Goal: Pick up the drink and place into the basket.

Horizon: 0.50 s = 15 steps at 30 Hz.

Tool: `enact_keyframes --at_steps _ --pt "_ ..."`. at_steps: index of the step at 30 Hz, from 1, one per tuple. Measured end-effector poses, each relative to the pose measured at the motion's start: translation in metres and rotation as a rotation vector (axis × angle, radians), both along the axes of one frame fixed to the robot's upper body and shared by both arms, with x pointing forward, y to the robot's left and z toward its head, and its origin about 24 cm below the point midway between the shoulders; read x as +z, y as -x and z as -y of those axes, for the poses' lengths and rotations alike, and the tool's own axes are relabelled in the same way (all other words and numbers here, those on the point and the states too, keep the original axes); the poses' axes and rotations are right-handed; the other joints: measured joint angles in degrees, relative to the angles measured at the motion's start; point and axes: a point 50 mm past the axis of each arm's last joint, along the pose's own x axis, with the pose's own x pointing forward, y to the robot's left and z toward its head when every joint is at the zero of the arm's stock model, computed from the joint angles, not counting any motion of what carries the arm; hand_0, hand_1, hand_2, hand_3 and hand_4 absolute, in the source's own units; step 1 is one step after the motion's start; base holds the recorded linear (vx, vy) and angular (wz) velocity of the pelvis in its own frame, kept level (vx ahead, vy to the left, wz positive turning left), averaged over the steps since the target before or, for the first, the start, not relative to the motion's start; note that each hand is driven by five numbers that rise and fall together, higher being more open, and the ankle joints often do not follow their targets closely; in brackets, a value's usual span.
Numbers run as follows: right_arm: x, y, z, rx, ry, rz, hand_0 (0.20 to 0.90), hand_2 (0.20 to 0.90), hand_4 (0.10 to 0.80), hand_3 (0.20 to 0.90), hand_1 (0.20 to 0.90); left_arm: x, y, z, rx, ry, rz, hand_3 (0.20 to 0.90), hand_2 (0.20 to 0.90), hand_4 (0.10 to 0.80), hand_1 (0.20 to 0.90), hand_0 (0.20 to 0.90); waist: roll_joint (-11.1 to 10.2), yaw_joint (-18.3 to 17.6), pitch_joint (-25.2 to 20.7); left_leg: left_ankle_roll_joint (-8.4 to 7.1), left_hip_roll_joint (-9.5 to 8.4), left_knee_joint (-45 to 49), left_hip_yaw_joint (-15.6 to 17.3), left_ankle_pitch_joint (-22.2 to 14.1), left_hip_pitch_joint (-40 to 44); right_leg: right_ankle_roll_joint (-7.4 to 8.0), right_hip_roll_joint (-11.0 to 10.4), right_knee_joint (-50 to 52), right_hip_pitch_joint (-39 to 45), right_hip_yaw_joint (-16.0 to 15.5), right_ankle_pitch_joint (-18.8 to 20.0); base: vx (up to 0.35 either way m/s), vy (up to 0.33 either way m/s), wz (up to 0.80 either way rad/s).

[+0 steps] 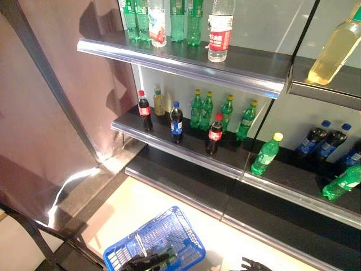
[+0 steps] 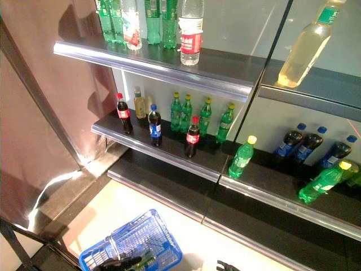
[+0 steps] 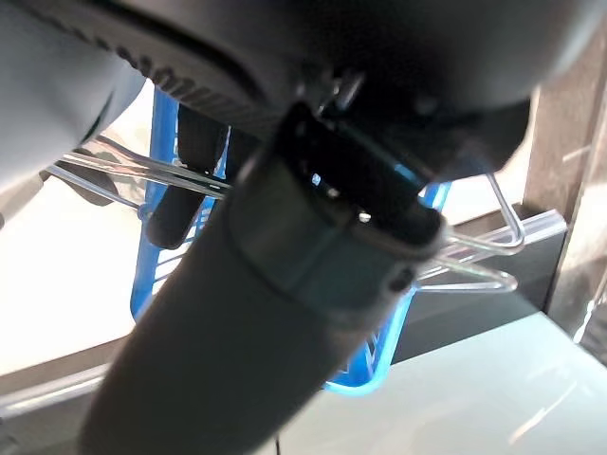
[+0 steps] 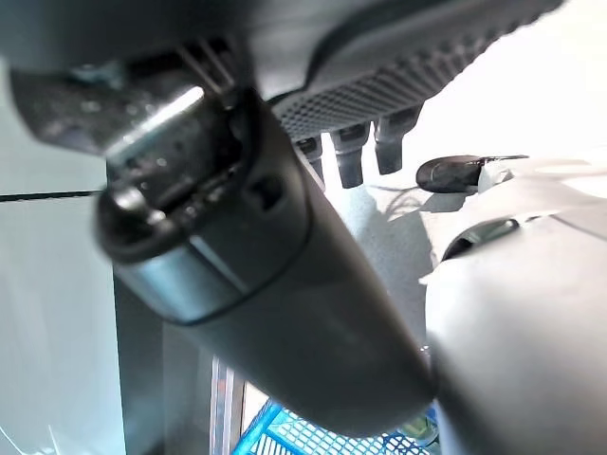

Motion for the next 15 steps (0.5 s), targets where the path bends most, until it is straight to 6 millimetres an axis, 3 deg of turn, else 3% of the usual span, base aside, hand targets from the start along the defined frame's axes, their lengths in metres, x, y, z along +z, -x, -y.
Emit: enact_keyframes --at_steps 11,15 --pt "-0.0001 0.0008 -0.0001 0.013 -0.007 -0.007 0.900 0.900 0.800 0.900 0.900 0.0008 0.0024 -0.0035 0.080 0.044 0.007 0.200 0.300 0.100 0.300 0.300 1.02 0.32 0.26 -0.23 0.20 0.04 -1.00 0.20 -0.38 0.00 0.50 -1.25 1.18 -1.60 0.00 -0.015 -0.106 0.07" --pt "0.0009 0.0010 0.0044 0.015 0.003 -0.011 0.900 0.900 0.800 0.900 0.900 0.0003 -0.0004 0.0020 0.091 0.061 0.016 0.200 0.300 0.100 0.300 0.300 2.66 0.69 0.80 -0.23 0.32 0.14 -2.08 0.55 -1.27 0.15 0.73 -1.33 1.21 -3.02 -0.32 -0.035 -0.117 0.16"
